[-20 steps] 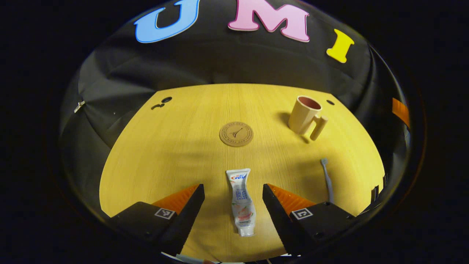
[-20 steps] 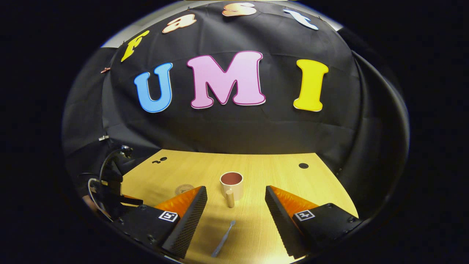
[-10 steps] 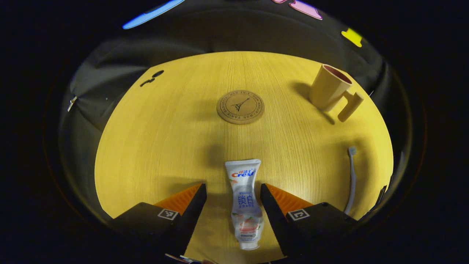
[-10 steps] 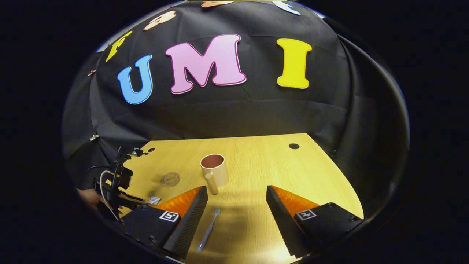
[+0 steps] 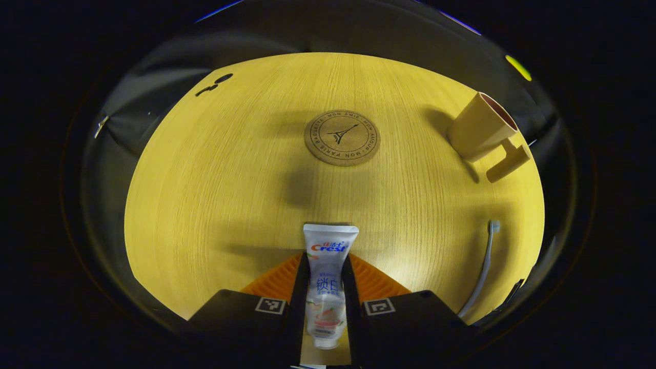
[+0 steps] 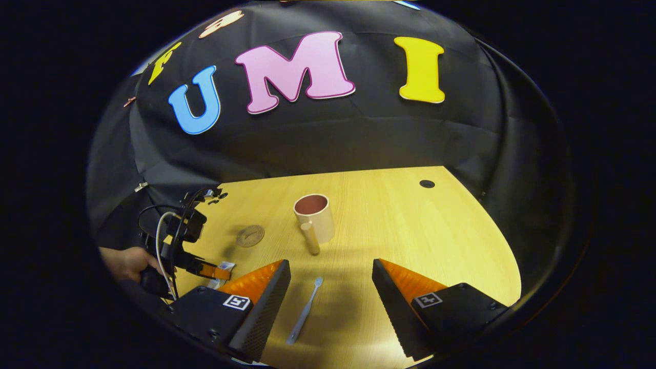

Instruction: Put the toothbrush and toothpaste on the desktop into the cup, then pick up the cup and place it on the coaster on the desktop.

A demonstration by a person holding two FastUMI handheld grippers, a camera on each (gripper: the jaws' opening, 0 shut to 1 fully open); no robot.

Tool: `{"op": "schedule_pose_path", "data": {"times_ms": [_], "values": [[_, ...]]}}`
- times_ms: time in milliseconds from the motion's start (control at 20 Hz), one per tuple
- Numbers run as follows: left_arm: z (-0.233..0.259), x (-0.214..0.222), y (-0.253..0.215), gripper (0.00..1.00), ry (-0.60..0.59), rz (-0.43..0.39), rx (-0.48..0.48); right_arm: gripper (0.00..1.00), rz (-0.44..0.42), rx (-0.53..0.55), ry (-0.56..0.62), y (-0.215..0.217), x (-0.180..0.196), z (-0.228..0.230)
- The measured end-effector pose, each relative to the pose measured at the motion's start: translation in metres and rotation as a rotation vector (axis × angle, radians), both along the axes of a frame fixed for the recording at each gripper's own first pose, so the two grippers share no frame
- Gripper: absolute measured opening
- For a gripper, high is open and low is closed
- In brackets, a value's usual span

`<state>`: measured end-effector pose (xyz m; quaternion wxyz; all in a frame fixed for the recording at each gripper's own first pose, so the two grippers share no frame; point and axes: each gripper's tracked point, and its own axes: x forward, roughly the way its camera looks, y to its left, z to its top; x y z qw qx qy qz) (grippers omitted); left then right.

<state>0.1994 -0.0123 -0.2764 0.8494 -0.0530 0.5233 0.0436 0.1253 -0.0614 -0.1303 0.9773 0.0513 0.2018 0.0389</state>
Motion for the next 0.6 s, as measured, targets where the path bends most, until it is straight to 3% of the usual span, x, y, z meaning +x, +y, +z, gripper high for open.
{"op": "schedule_pose_path", "data": {"times_ms": [250,600], "values": [[0.002,-0.002,0.002,0.33,-0.019,-0.020,-0.003,0.99,0.062,-0.014,0.160,0.020,-0.005,-0.036],[0.002,-0.001,0.002,0.32,-0.068,-0.026,0.006,0.99,0.102,-0.090,0.405,0.037,0.001,-0.094]]}}
